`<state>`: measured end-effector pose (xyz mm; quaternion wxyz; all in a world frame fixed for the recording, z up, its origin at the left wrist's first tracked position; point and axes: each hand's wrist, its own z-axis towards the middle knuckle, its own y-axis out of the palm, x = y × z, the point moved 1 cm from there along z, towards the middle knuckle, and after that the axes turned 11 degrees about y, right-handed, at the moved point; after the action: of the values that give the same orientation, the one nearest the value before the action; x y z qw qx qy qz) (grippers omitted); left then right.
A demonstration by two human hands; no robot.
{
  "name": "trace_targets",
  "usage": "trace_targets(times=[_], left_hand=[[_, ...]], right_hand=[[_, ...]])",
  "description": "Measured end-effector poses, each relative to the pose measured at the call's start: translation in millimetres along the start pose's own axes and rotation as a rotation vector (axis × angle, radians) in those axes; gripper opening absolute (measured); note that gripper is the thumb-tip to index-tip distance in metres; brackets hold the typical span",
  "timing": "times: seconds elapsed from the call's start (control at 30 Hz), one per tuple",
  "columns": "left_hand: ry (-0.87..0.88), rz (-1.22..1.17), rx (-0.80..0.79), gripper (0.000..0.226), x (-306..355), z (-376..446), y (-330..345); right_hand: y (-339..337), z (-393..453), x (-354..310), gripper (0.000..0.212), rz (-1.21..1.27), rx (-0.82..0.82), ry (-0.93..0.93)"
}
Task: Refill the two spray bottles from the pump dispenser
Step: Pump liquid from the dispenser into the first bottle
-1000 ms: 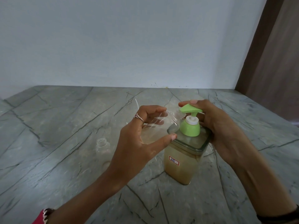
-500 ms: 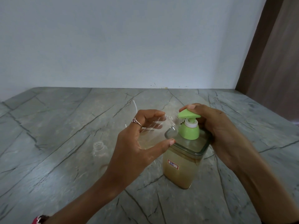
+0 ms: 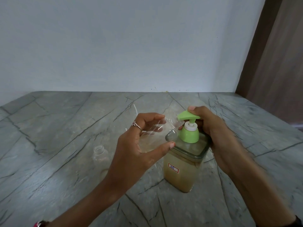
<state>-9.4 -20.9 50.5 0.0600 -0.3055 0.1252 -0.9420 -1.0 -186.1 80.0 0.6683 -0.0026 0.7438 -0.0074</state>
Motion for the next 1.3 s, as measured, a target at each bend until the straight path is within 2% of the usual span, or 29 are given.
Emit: trace_targets(times=[0.07,0.33,0.53,0.7,0.83,0.93,1.1,1.3], left_hand=[[0.002,0.003,0.003,0.045,0,0,0],[-0.022,0.007,0.009,0.046,-4,0,-2],[-0.026,0.015,0.005,0.046,-4,1,-2],[-0.048,-0.027,0.005,0.046,-4,0,-1],[-0.043,-0.036,0.010,0.046,-4,0,0],[-0.037,-0.029,0.010,0.046,-3,0,0],[-0.023,-0.028,0.017,0.047,-3,0,0],[-0.016,-0.030,0.017,0.047,-3,0,-1]], right_hand=[[0,2,0,0.045,0.010,0.013,-0.009],[-2,8,1,0.025,0.019,-0.037,-0.197],[-4,11,1,0.020,0.018,-0.092,-0.300],[-2,7,9,0.012,0.055,-0.031,-0.437],[1,4,13,0.020,0.006,0.003,-0.610],[0,6,22,0.016,-0.059,0.044,-0.701],[-5,10,28,0.030,-0.092,0.041,-0.787],[-4,12,35,0.027,-0.114,-0.012,-0.819]])
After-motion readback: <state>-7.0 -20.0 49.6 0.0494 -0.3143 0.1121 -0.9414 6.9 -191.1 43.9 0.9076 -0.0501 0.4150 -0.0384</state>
